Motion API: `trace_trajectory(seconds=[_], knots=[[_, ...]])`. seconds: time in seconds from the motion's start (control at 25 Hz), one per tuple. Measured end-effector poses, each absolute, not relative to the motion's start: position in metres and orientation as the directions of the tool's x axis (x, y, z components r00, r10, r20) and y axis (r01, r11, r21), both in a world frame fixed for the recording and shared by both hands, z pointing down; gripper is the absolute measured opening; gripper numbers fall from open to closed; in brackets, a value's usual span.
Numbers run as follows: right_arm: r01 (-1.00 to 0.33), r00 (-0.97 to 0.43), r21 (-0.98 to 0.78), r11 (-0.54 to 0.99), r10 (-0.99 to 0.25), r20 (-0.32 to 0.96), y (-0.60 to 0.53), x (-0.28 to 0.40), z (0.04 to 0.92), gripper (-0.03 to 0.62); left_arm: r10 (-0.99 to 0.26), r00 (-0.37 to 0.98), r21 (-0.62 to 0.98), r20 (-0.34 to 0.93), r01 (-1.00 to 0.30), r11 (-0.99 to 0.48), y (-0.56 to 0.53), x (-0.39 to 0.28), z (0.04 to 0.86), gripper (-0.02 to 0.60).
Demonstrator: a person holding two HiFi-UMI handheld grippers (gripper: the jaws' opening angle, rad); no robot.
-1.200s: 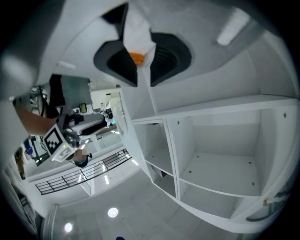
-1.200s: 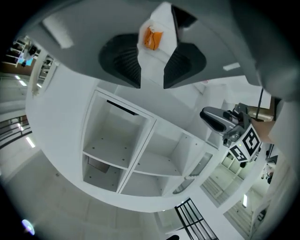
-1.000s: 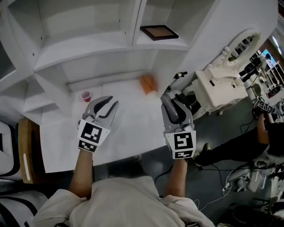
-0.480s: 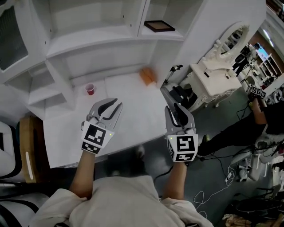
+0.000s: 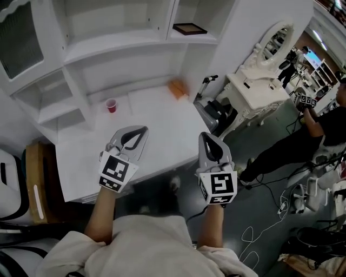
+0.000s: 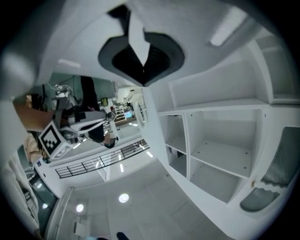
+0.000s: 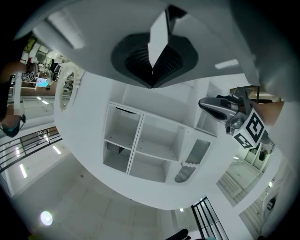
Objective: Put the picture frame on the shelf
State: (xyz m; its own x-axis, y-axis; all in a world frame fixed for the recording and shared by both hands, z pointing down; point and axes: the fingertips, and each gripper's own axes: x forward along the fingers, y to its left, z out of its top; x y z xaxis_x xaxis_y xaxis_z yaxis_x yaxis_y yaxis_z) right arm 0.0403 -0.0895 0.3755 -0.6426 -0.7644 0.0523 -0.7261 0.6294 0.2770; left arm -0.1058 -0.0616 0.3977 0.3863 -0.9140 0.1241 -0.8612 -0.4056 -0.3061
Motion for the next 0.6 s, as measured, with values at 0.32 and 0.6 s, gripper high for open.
trace_trajectory(seconds=[0.32, 0.6], knots=[[-0.734, -0.637, 0.267, 0.624, -0.770, 0.048, -0.057, 0.055, 0.372, 0.006, -0.916, 0.392, -0.311, 0.083, -0.863, -0.397, -0.038, -0.092, 0.390, 0.005], [-0.746, -0.624, 0.275, 0.606, -0.781, 0.030, -0.041, 0.072, 0.364, 0.006, -0.915, 0.399, -0.314, 0.054, -0.863, -0.395, -0.021, -0.081, 0.384, 0.005]])
